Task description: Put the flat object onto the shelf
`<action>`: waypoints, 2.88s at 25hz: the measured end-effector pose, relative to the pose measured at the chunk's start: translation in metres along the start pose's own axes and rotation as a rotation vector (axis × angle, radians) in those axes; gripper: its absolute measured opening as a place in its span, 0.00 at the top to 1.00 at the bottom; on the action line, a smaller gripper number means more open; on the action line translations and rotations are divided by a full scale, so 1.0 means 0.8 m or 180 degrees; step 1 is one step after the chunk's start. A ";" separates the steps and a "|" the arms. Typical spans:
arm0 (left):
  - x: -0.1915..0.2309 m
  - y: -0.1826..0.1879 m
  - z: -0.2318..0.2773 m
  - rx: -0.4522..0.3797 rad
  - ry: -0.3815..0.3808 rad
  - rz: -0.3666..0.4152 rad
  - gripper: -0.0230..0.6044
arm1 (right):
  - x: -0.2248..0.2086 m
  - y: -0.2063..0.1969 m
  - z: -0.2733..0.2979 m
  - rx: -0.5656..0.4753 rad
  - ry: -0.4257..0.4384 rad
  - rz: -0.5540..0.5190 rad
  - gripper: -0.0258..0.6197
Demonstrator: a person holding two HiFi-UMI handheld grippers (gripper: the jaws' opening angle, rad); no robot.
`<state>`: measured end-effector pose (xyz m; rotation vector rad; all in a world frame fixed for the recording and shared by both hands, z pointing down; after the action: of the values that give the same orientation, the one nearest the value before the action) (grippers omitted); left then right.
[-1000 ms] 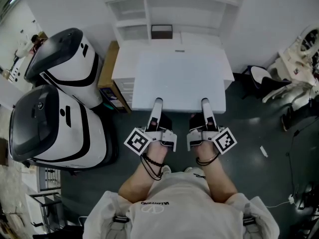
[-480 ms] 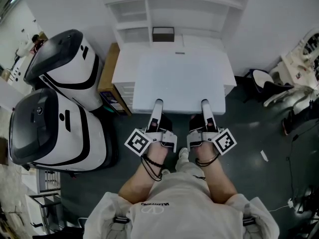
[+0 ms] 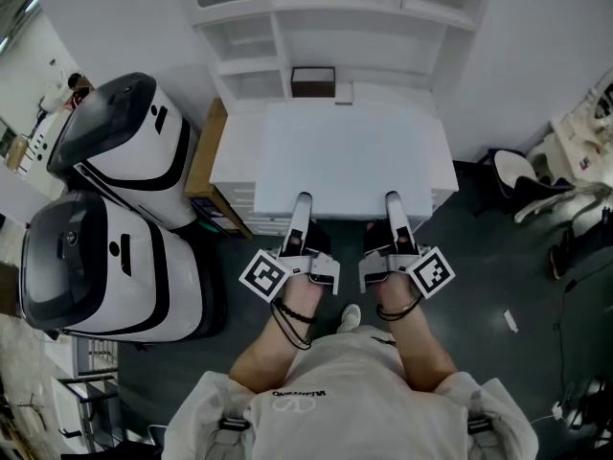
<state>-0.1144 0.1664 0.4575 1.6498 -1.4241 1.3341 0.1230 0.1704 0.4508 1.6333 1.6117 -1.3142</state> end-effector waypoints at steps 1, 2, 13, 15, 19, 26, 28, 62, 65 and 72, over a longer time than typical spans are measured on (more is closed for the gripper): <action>0.002 -0.003 0.012 -0.0013 0.0004 0.0016 0.48 | -0.006 0.008 0.009 0.0010 0.0010 0.0012 0.45; 0.004 -0.005 0.023 -0.0027 0.0011 0.0034 0.48 | -0.011 0.016 0.018 0.0022 0.0016 0.0021 0.45; 0.023 -0.039 0.107 -0.0202 0.0036 0.0118 0.48 | -0.061 0.086 0.082 0.0168 0.0083 0.0131 0.45; 0.026 -0.042 0.113 -0.0205 0.0086 0.0099 0.48 | -0.068 0.089 0.085 0.0166 0.0060 0.0179 0.45; 0.032 -0.042 0.128 -0.0208 0.0102 0.0171 0.48 | -0.078 0.098 0.097 0.0179 0.0060 0.0188 0.45; 0.048 -0.029 0.169 -0.0182 0.0051 0.0093 0.48 | -0.093 0.104 0.134 0.0155 0.0058 0.0135 0.45; 0.053 -0.021 0.187 -0.0158 0.0013 0.0105 0.48 | -0.098 0.107 0.151 0.0138 0.0066 0.0108 0.45; 0.067 0.155 0.486 0.0239 -0.0607 0.0108 0.48 | -0.114 0.119 0.459 -0.0337 0.0486 -0.0294 0.45; 0.074 0.166 0.514 0.0235 -0.0572 0.0061 0.48 | -0.119 0.126 0.492 -0.0328 0.0467 -0.0325 0.45; 0.069 0.167 0.554 0.0200 -0.0529 0.0079 0.48 | -0.129 0.145 0.527 -0.0378 0.0448 -0.0228 0.45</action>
<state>-0.1078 -0.2844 0.3376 1.8261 -1.5153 1.2926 0.1282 -0.2631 0.3334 1.6413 1.8103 -1.1359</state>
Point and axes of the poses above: the fingertips, and each gripper's own axes: z forward along the fingers, x to its left, y out of its top, the point moved 9 cm from there along -z, backward along the fingers, and after that the axes turned 2 degrees about y, right-handed, at the moved point
